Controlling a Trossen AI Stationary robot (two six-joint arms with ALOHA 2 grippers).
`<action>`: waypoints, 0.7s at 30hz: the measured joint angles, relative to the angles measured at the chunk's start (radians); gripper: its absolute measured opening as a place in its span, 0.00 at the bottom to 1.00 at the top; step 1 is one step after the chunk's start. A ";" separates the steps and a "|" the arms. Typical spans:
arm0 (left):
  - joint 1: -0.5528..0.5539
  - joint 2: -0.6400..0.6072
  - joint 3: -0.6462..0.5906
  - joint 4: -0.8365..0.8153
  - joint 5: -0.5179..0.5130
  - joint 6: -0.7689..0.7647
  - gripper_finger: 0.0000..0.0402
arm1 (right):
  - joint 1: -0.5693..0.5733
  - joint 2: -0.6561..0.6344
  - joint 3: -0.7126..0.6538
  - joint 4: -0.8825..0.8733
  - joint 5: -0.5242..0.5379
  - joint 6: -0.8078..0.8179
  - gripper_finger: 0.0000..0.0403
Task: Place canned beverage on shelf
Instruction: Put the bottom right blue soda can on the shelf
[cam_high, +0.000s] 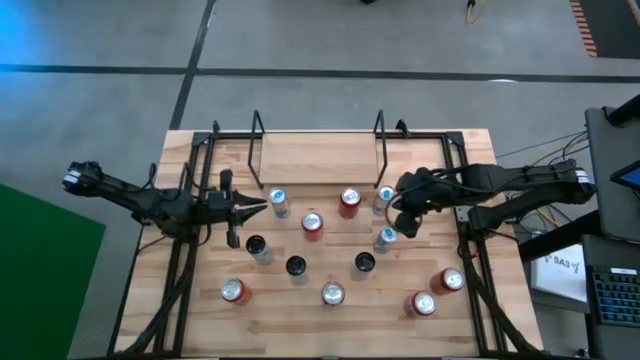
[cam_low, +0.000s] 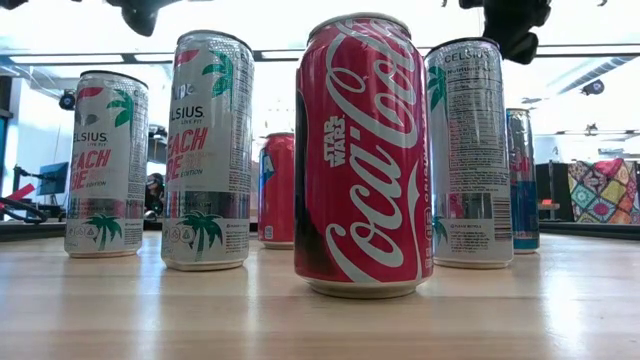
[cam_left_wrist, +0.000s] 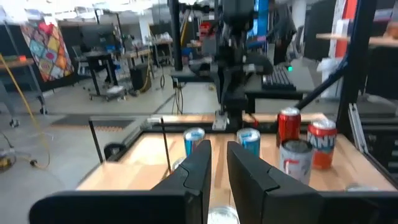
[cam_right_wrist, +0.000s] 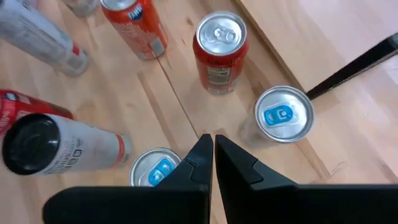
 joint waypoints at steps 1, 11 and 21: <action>0.000 0.002 0.000 0.008 0.000 0.006 0.09 | 0.000 0.015 0.004 -0.001 0.000 0.000 0.02; 0.000 0.004 0.000 0.097 -0.001 0.070 0.09 | -0.005 0.158 0.014 0.005 0.008 -0.010 0.02; 0.000 0.006 0.000 0.101 -0.001 0.066 0.09 | 0.097 0.187 0.055 0.001 -0.072 -0.296 0.02</action>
